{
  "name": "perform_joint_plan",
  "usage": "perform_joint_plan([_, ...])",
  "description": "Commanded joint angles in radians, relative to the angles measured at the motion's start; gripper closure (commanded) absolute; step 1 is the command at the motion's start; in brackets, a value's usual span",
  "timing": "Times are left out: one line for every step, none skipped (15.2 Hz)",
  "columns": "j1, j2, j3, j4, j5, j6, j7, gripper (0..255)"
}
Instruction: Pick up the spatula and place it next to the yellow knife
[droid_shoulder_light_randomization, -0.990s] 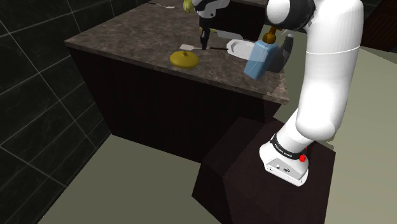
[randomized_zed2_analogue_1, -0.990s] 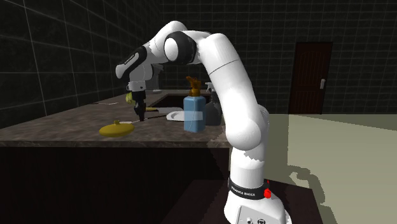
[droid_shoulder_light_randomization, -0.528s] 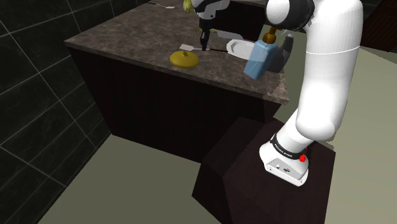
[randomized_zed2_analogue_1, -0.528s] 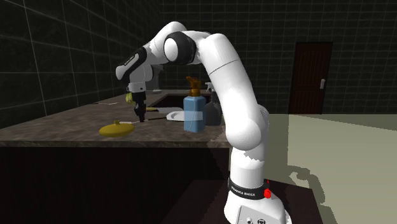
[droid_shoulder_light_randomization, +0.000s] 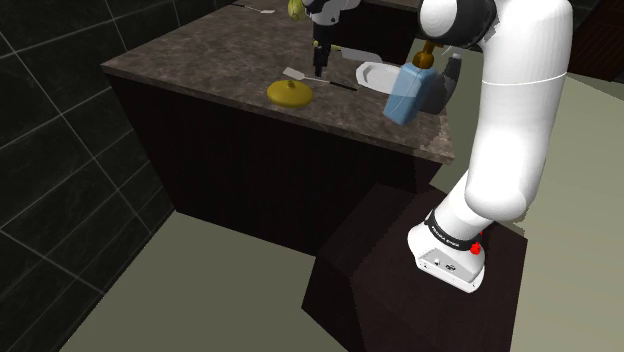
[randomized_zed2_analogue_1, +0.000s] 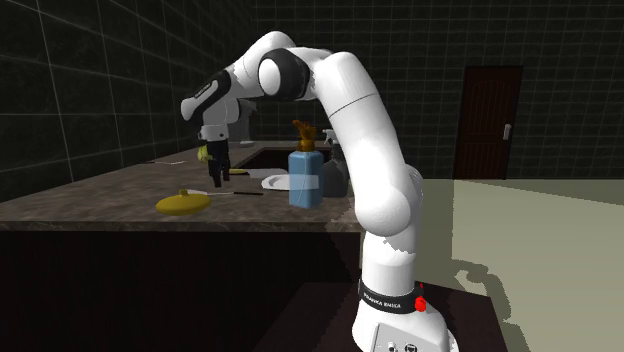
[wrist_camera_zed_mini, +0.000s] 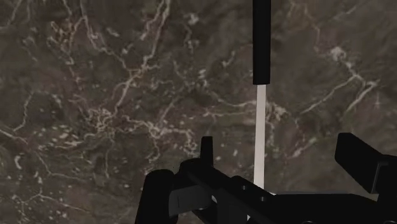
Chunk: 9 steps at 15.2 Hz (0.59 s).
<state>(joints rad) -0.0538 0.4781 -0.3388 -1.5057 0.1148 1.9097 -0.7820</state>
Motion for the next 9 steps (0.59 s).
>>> perform_joint_plan([-0.002,-0.01,-0.003,0.048,-0.004,-0.058,0.002,0])
perform_joint_plan([-0.003,-0.012,-0.003,0.071,-0.005,-0.083,0.003,0])
perform_joint_plan([-0.003,-0.012,-0.003,0.071,-0.005,-0.083,0.003,0])
perform_joint_plan([-0.003,-0.012,-0.003,0.071,-0.005,-0.083,0.003,0])
perform_joint_plan([-0.003,-0.012,-0.003,0.071,-0.005,-0.083,0.003,0])
perform_joint_plan([-0.003,-0.012,-0.003,0.071,-0.005,-0.083,0.003,0])
perform_joint_plan([-0.003,-0.012,-0.003,0.071,-0.005,-0.083,0.003,0])
perform_joint_plan([-0.003,-0.012,-0.003,0.071,-0.005,-0.083,0.003,0])
perform_joint_plan([-0.003,-0.012,-0.003,0.071,-0.005,-0.083,0.003,0])
